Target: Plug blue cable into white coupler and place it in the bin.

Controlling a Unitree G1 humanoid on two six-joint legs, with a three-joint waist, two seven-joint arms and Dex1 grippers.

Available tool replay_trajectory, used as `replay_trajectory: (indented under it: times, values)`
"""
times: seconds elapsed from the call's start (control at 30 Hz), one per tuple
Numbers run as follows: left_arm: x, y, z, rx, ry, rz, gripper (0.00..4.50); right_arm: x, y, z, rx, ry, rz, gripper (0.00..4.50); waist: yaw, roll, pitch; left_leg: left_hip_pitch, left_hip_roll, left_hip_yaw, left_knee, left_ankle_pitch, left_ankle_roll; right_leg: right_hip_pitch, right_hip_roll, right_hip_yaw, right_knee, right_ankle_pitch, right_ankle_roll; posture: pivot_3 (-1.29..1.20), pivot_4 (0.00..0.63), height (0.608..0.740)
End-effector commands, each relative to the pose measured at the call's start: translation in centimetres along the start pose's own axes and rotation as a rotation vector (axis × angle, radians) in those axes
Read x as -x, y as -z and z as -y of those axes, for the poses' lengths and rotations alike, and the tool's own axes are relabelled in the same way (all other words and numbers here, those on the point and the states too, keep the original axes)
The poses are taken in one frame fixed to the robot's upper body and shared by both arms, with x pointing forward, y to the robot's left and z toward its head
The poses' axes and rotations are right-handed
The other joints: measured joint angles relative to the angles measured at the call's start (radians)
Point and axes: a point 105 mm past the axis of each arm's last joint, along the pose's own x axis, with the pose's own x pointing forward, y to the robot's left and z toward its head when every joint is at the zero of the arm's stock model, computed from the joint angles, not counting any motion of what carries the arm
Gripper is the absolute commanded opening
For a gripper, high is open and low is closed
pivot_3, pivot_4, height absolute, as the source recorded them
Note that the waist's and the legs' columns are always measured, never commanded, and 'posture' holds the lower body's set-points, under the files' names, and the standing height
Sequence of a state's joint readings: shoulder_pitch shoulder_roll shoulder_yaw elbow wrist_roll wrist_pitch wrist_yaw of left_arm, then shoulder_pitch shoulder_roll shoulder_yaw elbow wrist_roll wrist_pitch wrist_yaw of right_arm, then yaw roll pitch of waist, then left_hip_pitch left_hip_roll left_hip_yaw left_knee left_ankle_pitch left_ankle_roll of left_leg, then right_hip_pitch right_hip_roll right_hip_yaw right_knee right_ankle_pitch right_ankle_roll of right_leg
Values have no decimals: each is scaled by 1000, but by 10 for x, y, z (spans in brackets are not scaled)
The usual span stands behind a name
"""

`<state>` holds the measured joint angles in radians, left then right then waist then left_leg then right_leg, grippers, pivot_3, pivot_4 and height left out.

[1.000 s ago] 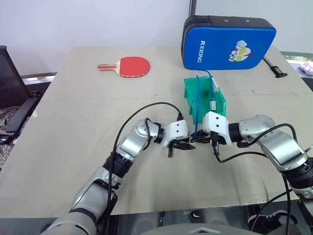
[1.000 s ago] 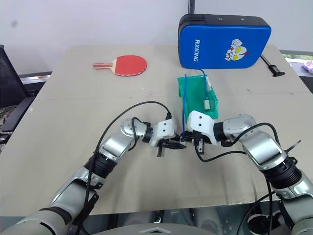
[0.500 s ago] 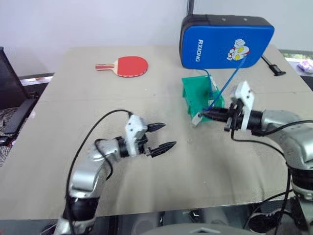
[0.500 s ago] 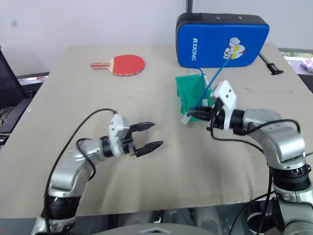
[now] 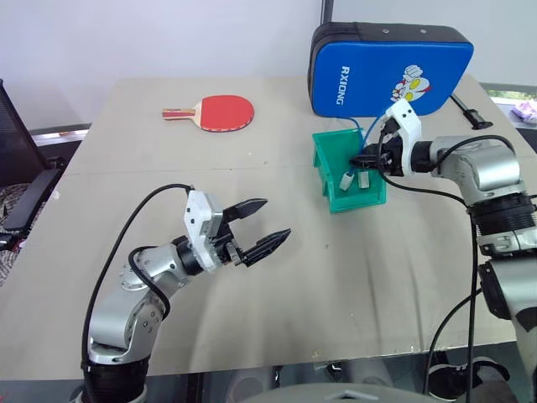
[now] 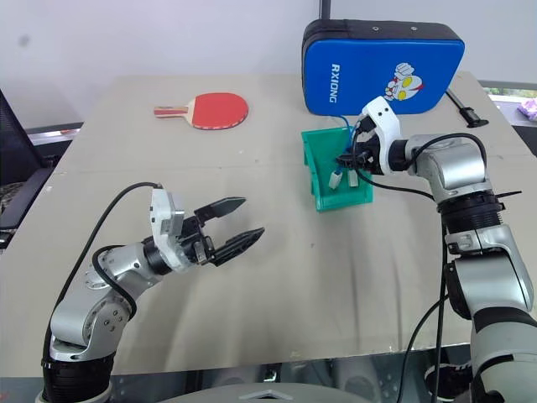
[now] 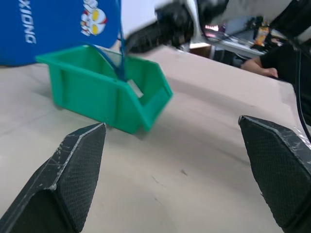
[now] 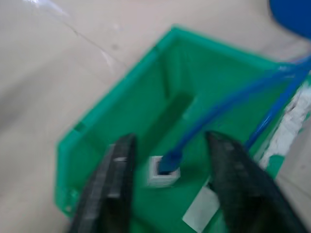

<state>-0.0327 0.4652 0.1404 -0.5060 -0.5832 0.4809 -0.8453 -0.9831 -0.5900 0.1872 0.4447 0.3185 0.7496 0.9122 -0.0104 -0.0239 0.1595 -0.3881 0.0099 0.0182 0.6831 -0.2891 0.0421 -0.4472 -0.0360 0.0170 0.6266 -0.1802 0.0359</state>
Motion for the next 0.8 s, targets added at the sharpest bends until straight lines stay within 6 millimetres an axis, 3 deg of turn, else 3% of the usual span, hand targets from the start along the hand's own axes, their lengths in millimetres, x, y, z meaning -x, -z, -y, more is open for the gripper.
replay_trajectory:
  times: [0.03, 0.07, 0.2, 0.3, 0.4, 0.63, 0.8]
  values:
    - [-3, -10, 9, -44, 12, 42, 4500, 36, -35, 4, 104, 22, 121, 4117, 1, 0, 0, -1, 0, -1, 0, 0, 0, -1, -1, -1, 0, 0, 0, 0, 150, 740]
    - [-2, -9, 9, -42, 5, 40, 4500, 47, -36, -1, 119, 9, 155, 4405, 4, 0, 0, -2, 0, -1, 0, 0, 0, -1, -1, -1, -1, 0, 0, 0, 150, 740]
    - [1, -6, 6, -47, -22, 24, 4500, 87, -31, -26, 217, -23, 268, 4405, 23, 0, 0, -4, 0, -4, 0, -2, 2, -1, -3, -4, -3, 0, 0, 0, 150, 740]
    - [6, -2, 4, -42, -26, 1, 4500, 110, -15, -46, 254, 3, 303, 4405, 24, 0, 0, -3, 0, -4, 1, -2, 2, -1, -3, -4, -2, 0, 0, 0, 150, 740]
    - [16, 5, -1, -36, -35, -47, 4500, 126, 16, -58, 296, 64, 245, 4405, 23, 0, 0, -1, 0, -2, 1, -2, 2, 1, -1, -2, -1, 0, 0, 0, 150, 740]
    - [41, 24, -9, -25, -37, -176, 4500, 158, 91, -63, 237, 195, 68, 4465, 19, 1, 0, 9, 0, 3, 2, -2, 2, 8, 1, 2, -1, -6, 1, 0, 150, 740]
    - [57, 35, -9, -9, -27, -255, 4500, 170, 118, -70, 235, 263, 9, 4465, 15, 1, -1, 10, 1, 3, 2, -2, 2, 8, 3, 3, 0, -6, 1, 0, 150, 740]
